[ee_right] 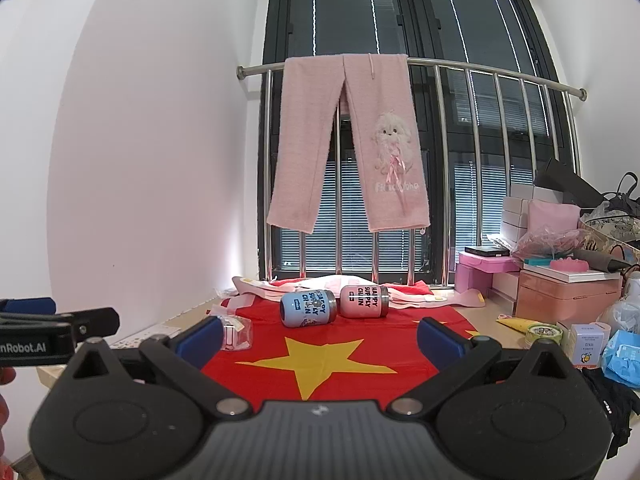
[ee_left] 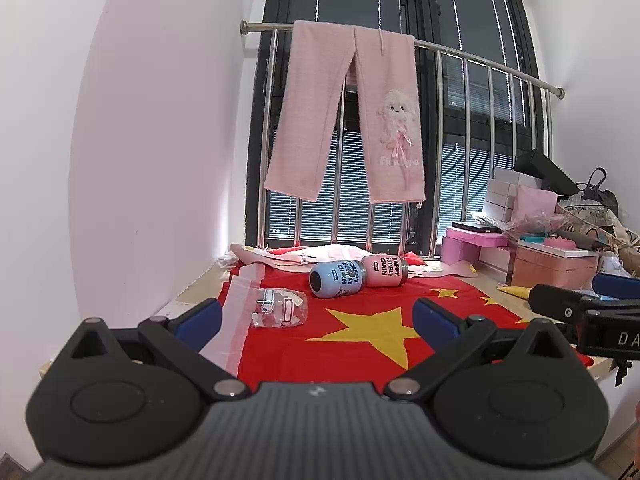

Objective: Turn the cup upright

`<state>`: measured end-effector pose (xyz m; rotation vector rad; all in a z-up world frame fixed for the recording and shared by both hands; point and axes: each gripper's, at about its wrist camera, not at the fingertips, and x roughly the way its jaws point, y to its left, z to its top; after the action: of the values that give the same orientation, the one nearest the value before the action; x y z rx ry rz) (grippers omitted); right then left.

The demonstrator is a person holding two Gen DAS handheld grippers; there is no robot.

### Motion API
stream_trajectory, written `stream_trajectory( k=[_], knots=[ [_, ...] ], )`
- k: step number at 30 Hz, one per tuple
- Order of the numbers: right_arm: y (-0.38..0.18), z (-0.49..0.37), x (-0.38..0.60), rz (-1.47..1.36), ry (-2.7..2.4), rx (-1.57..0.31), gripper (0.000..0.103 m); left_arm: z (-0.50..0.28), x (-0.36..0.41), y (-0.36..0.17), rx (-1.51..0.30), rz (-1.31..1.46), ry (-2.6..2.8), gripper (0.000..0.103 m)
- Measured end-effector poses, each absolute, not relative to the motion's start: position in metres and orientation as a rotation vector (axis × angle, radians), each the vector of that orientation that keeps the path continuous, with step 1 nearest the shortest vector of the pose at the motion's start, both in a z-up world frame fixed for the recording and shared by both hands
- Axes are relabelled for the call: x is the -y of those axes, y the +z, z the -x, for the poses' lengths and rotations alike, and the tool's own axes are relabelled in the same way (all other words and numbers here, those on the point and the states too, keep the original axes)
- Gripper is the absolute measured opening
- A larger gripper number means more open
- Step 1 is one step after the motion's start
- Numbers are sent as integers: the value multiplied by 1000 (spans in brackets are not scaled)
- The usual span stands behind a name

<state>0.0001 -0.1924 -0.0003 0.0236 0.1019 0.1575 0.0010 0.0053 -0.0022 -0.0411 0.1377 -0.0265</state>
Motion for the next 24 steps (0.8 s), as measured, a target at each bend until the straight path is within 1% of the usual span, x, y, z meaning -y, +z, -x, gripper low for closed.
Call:
stream_trajectory(
  k=[24],
  knots=[
    [0, 0, 193, -24, 158, -99, 103, 2, -4, 0, -133, 36, -32, 103]
  ],
)
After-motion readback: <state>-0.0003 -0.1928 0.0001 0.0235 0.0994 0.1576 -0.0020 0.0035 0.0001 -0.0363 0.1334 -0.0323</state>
